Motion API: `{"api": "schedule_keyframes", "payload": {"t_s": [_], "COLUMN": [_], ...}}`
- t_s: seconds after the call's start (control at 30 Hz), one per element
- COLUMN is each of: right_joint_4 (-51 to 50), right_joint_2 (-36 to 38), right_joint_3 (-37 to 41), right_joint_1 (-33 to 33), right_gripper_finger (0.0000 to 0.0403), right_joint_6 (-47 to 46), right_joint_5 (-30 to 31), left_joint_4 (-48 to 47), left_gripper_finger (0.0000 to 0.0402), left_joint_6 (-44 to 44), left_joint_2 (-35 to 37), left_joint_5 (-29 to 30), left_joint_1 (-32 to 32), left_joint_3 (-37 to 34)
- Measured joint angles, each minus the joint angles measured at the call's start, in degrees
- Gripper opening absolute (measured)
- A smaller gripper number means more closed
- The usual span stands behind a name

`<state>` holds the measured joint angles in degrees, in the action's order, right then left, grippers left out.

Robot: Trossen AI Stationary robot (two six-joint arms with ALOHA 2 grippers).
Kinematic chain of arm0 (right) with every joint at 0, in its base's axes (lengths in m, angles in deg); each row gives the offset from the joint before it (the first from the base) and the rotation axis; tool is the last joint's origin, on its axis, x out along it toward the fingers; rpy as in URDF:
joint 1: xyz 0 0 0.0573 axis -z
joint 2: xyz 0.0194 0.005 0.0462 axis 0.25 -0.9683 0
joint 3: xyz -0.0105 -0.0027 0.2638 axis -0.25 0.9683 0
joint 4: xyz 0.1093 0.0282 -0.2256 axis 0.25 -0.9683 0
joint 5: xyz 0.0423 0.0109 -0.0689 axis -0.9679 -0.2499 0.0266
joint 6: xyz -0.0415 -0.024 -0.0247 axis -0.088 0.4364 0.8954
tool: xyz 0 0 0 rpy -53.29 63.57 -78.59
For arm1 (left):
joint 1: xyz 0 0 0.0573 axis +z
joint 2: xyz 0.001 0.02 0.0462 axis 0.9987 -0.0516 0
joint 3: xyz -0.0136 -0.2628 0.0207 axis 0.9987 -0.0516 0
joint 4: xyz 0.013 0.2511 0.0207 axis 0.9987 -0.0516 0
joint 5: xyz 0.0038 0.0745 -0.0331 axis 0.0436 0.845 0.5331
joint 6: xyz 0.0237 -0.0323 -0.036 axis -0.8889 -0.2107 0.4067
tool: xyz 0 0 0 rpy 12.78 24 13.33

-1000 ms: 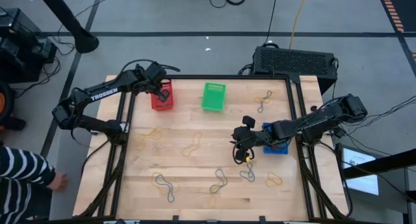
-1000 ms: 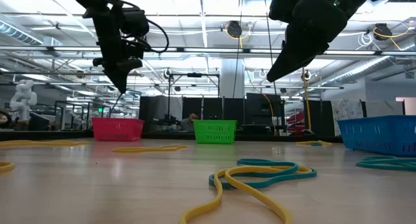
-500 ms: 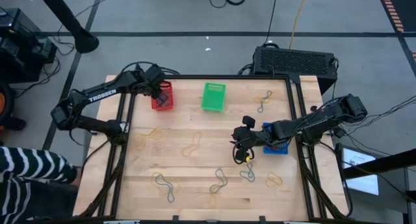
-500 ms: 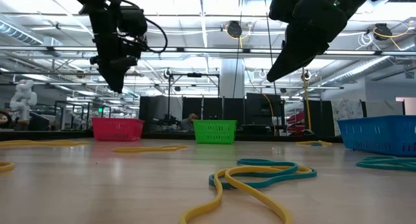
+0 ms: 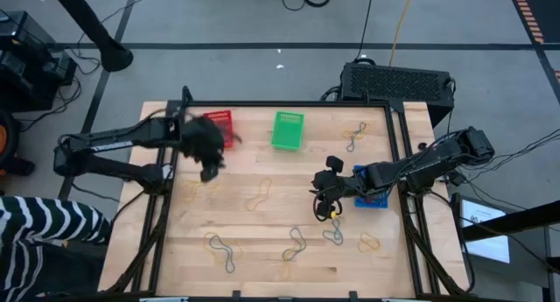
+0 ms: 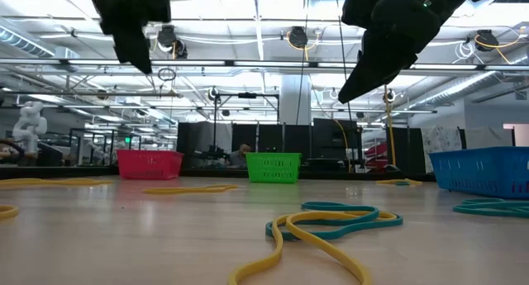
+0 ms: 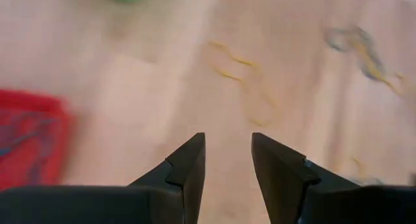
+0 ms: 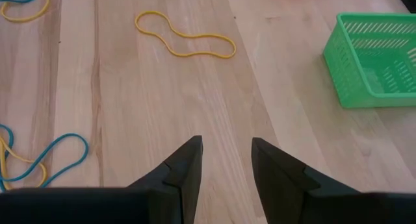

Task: Sort rubber bands into baskets
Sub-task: Put the blue rubber band into the red bin

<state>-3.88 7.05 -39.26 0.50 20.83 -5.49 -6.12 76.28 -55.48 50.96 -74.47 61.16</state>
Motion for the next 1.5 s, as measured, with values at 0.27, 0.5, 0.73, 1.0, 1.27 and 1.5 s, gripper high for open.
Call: {"api": "schedule_keyframes", "payload": {"t_s": [0.27, 0.5, 0.73, 1.0, 1.27, 1.5], "right_joint_4": [0.30, 2.05, 3.64, 3.61, 3.68, 5.58], "right_joint_2": [0.00, 0.00, 0.00, 0.00, 0.00, 0.00], "right_joint_3": [0.01, 0.00, 0.00, 0.00, 0.00, 0.00], "right_joint_1": [0.00, 0.00, 0.00, -0.68, -2.56, -2.07], "right_gripper_finger": [0.0125, 0.0125, 0.0125, 0.0125, 0.0125, 0.0125], "right_joint_6": [-1.03, -1.03, -1.03, -3.21, -3.64, 1.44], "right_joint_5": [0.00, -0.12, -0.22, -1.75, -1.75, -1.47], "left_joint_4": [0.38, 0.52, 7.95, 12.52, 20.90, 21.89], "left_gripper_finger": [0.0132, 0.0132, 0.0132, 0.0132, 0.0132, 0.0132], "left_joint_6": [12.79, 21.81, 31.97, 42.33, 42.98, 42.43], "left_joint_2": [-2.49, -4.23, -4.39, -9.94, -21.98, -28.69], "left_joint_5": [3.79, 4.29, 6.54, 15.36, 14.27, 10.53], "left_joint_1": [-22.14, -32.66, -42.96, -54.24, -57.57, -56.01], "left_joint_3": [0.00, 0.00, 0.00, 0.00, 0.00, 0.00]}}
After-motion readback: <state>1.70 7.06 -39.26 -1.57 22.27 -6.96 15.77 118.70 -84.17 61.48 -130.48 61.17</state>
